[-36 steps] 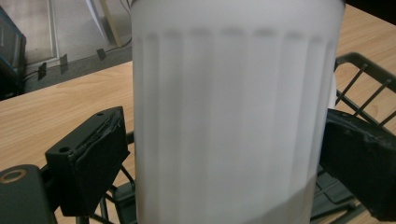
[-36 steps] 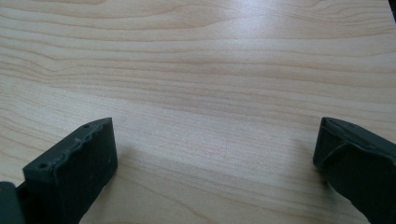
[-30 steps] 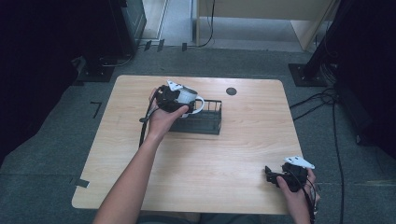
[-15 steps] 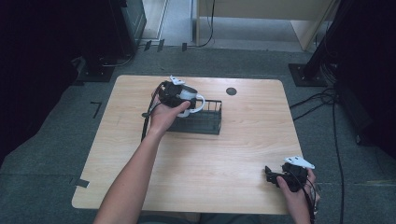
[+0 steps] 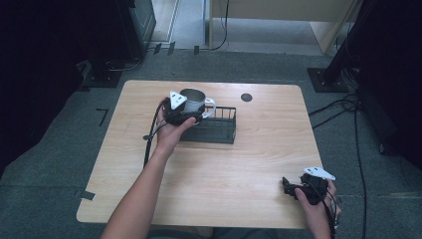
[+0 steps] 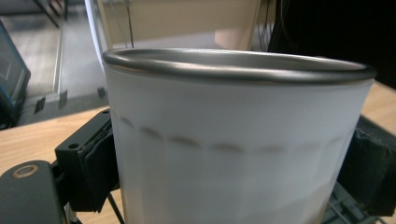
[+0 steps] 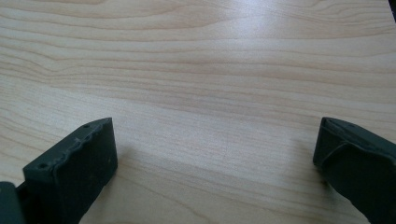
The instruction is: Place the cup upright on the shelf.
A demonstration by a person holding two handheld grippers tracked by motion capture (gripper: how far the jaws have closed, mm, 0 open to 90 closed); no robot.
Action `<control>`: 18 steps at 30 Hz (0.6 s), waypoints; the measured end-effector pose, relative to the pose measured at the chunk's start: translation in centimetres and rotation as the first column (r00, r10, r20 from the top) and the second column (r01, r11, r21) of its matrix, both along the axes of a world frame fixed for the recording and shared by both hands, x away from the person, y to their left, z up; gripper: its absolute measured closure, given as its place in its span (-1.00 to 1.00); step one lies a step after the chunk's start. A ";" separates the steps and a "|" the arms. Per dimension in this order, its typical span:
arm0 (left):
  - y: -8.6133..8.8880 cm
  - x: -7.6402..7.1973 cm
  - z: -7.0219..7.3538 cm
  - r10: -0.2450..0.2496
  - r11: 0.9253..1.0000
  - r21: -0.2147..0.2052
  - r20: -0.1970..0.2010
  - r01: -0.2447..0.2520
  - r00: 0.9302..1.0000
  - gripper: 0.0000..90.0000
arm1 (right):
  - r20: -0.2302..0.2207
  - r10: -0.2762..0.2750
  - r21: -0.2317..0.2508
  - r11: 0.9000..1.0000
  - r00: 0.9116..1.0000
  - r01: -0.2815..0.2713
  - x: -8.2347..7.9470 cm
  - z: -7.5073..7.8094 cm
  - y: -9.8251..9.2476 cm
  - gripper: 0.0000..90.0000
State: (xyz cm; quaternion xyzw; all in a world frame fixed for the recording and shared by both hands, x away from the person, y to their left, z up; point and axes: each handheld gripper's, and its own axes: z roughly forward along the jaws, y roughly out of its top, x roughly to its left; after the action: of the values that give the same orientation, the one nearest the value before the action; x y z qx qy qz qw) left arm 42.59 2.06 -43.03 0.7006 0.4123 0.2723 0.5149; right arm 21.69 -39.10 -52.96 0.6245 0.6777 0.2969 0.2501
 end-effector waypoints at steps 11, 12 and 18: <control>0.5 -0.4 -1.3 -0.033 0.999 -0.032 0.093 0.036 0.995 -0.82 | 0.000 0.000 0.000 1.000 1.000 0.000 0.0 0.0 0.0 -1.00; 0.6 -0.4 -1.4 -0.045 0.996 -0.067 0.093 0.051 0.995 -0.82 | 0.000 0.000 0.000 1.000 1.000 0.000 0.0 0.0 0.0 -1.00; 1.0 -0.8 -2.5 -0.015 0.999 -0.030 0.073 0.017 0.997 -0.82 | 0.000 0.000 0.000 1.000 1.000 0.000 0.0 0.0 0.0 -1.00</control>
State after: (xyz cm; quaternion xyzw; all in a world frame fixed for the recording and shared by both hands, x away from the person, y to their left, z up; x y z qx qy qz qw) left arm 41.82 3.05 -45.58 0.6854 0.3917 0.2872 0.5426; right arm 21.69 -39.10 -52.95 0.6245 0.6778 0.2969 0.2499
